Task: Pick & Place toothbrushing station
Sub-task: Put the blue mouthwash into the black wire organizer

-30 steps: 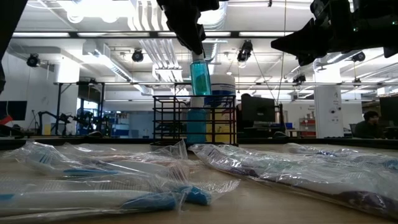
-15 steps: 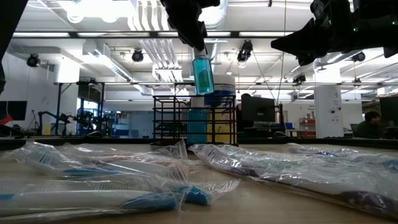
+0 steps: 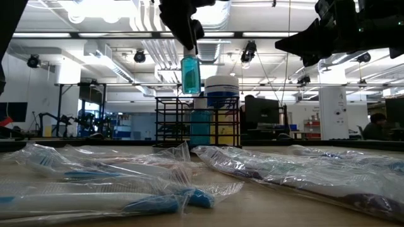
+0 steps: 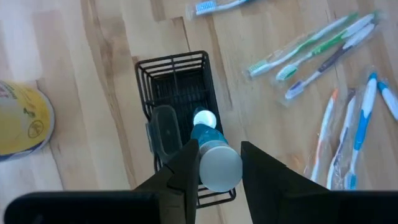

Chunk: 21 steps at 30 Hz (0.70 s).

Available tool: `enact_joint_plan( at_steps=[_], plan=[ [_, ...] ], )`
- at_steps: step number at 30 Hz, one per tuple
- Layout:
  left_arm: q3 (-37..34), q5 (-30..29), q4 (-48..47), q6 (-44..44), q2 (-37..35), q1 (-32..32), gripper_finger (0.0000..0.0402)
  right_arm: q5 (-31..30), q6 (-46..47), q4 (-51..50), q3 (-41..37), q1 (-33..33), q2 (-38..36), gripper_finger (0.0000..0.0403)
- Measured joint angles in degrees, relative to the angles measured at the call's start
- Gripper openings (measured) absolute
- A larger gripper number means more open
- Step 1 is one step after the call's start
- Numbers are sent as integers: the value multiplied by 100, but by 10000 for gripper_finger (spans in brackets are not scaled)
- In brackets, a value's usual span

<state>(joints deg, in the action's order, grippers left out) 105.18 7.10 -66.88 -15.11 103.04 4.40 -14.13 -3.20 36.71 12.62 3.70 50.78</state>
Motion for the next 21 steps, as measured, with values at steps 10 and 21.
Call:
enact_joint_plan(
  at_steps=[10,21],
  plan=[
    [-44,106,185,-159,-8,-13,96,0,-2,0,0,0,0,8],
    [-54,49,362,-23,-11,0,96,1,-2,-2,0,-2,0,8]
  ],
)
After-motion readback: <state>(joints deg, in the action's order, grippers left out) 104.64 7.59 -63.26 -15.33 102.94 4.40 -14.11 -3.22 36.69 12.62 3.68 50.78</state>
